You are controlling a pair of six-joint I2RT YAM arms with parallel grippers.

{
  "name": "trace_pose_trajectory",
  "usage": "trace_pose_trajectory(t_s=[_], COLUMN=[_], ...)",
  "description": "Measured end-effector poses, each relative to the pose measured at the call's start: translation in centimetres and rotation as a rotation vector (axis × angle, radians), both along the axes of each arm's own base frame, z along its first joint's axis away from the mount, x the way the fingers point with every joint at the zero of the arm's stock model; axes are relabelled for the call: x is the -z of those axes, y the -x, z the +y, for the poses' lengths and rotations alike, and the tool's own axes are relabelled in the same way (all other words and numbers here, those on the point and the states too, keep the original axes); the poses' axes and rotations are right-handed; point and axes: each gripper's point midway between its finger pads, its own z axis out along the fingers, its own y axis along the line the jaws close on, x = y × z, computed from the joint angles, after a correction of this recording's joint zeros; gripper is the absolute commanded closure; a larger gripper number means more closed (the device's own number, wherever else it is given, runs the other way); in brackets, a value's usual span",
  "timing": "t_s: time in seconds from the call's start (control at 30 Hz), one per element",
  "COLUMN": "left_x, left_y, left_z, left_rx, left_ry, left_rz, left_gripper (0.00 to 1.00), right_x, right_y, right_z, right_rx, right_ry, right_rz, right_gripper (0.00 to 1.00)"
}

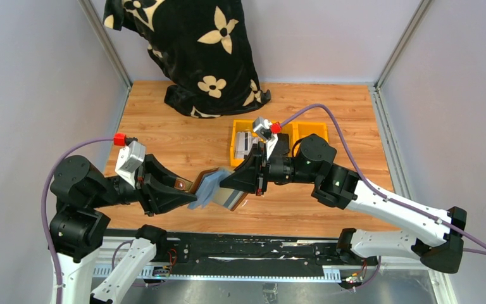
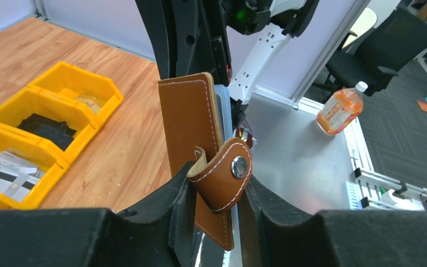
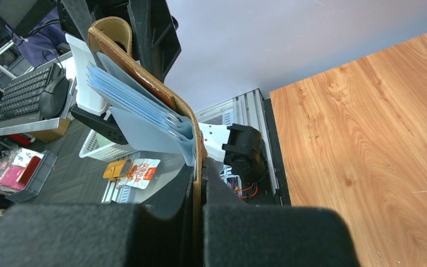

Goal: Take the credit cards out of the card holder
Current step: Remove the credit card from the card holder.

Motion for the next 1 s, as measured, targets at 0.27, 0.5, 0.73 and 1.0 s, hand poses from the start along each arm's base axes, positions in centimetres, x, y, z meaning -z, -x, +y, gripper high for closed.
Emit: trace_pose_trajectory(t_s=[0.27, 0.5, 0.73, 1.0], left_x=[0.2, 0.6, 1.0, 0.9], left_y=[-0.8, -2.7, -3.7, -2.1], left_z=[-0.1, 0.5, 0.9, 0.4], left_rx=[-0.033, -0.154, -0.211, -0.12], left_ry=[0.017, -0.003, -0.016, -0.012], left_rz=[0.024, -0.022, -0.025, -0.023], left_gripper=[0.75, 0.7, 0.6, 0.67], right_x=[0.1, -0.1, -0.2, -1.0], right_y=[0.4, 1.3, 2.1, 2.9], right_z=[0.0, 0.0, 0.3, 0.2], right_rx=[-0.021, -0.064, -0.102, -0.145], right_ry=[0.003, -0.006, -0.015, -0.052], right_rz=[-0.002, -0.013, -0.021, -0.046], right_gripper=[1.0, 1.0, 1.0, 1.0])
